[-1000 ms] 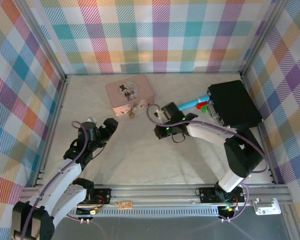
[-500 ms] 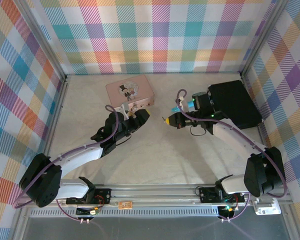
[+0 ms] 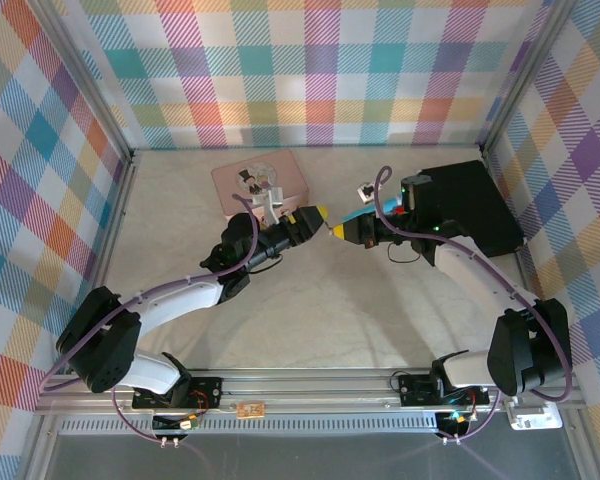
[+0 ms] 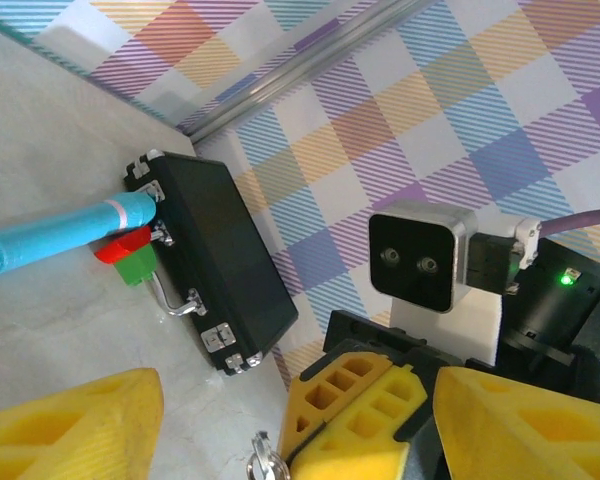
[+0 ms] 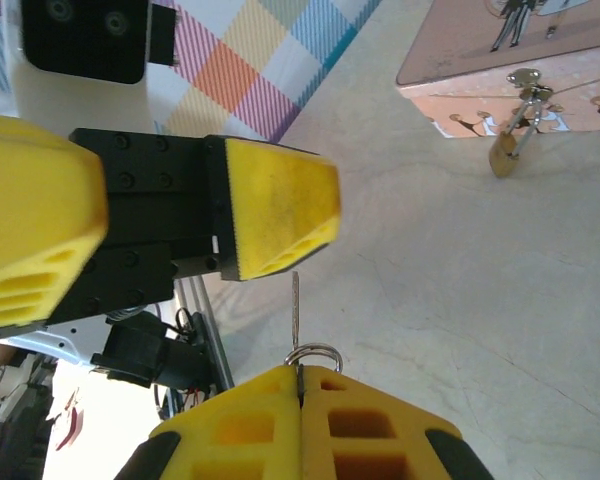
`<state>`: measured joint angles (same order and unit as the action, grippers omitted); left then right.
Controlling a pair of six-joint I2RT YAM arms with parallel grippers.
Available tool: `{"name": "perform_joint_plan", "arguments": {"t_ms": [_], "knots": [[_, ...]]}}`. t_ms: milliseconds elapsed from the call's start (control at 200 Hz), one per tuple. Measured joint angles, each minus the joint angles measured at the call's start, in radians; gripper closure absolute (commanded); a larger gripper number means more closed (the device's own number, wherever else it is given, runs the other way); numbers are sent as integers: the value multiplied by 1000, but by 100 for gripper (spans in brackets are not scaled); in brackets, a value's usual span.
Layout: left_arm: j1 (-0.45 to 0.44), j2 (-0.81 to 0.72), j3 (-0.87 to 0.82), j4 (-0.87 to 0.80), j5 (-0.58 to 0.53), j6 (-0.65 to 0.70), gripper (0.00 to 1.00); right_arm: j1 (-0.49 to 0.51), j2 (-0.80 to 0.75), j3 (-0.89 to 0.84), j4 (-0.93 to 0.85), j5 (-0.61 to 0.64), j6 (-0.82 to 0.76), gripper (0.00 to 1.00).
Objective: Unlock a padlock with a key
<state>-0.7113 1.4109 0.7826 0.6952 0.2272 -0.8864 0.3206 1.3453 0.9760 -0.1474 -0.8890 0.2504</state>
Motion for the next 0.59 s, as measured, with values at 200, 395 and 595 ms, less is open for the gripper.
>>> {"name": "perform_joint_plan", "arguments": {"t_ms": [200,395,595], "knots": [[-10,21,0,0,12,20,35,-1,0,0,19,-38,7,100],[-14,23,6,0,29,36,46,-1,3,0,27,-51,7,100],[-14,23,6,15,42,41,68,-1,11,0,27,-55,7,100]]}}
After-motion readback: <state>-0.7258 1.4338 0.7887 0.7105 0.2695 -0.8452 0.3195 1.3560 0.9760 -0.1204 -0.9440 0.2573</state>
